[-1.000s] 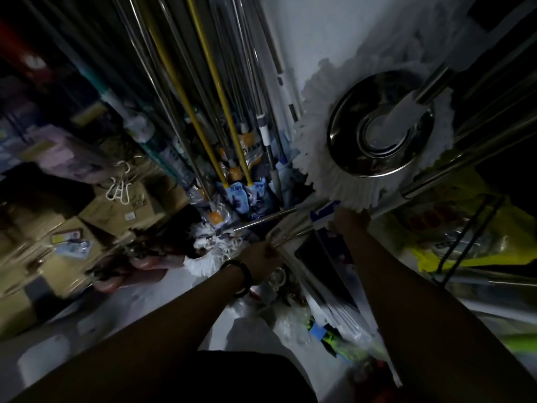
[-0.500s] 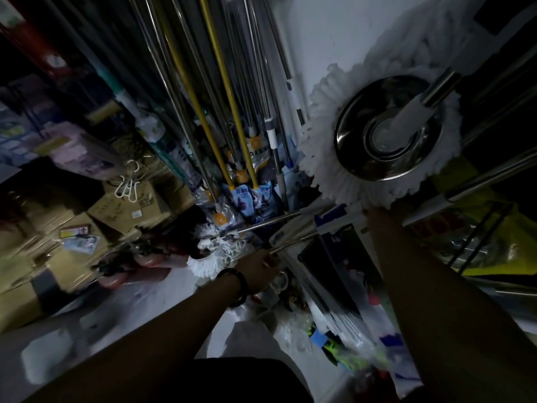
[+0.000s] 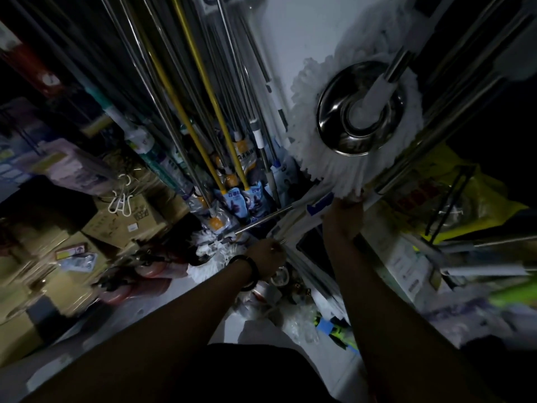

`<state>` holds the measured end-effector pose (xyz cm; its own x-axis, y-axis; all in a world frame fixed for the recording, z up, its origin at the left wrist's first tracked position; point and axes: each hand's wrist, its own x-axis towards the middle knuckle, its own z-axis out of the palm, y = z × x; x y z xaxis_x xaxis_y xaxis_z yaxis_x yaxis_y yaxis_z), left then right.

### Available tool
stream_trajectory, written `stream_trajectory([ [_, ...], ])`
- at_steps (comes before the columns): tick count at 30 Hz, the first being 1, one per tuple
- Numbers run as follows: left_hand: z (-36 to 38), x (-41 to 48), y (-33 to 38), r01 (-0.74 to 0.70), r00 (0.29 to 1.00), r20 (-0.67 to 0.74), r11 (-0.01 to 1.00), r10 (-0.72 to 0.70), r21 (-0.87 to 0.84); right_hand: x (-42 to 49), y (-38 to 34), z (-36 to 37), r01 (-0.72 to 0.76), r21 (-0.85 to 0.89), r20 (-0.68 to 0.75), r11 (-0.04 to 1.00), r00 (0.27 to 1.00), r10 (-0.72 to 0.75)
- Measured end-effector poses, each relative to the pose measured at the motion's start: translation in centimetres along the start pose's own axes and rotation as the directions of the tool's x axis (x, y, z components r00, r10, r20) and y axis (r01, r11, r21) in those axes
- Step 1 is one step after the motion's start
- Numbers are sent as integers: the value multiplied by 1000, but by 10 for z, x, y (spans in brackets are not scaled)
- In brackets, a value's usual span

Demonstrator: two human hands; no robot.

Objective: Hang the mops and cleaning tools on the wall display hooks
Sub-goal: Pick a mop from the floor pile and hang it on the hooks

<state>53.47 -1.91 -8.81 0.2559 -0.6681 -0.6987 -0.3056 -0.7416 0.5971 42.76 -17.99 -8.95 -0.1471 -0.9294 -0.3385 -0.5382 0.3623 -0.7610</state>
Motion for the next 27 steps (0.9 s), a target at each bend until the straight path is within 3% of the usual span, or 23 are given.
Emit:
stream_trajectory([
  [3, -5, -1, 2, -20, 1000, -22, 999, 19, -40, -35, 27, 1, 25, 117, 87, 993, 996, -35],
  [8, -25, -10, 0, -109, 990, -87, 993, 113, 51, -112, 7, -17, 149, -14, 277, 989, 951, -139],
  [13, -56, -28, -3, -294, 946, -130, 955, 298, 46, -152, -31, -14, 358, -62, 448, 932, 844, -294],
  [15, -73, -34, -3, -408, 907, -112, 913, 405, -6, -159, -56, -13, 404, -33, 445, 914, 825, -348],
  [19, -107, -54, 15, -584, 808, -236, 787, 539, -201, -160, -115, -29, 497, 120, 357, 859, 786, -505],
  [24, -155, -72, 76, -715, 694, -294, 678, 657, -172, -158, -202, -59, 624, 208, 214, 753, 722, -658],
  [27, -181, -88, 121, -803, 584, -342, 585, 736, -113, -160, -252, -86, 671, 251, 148, 698, 686, -713],
])
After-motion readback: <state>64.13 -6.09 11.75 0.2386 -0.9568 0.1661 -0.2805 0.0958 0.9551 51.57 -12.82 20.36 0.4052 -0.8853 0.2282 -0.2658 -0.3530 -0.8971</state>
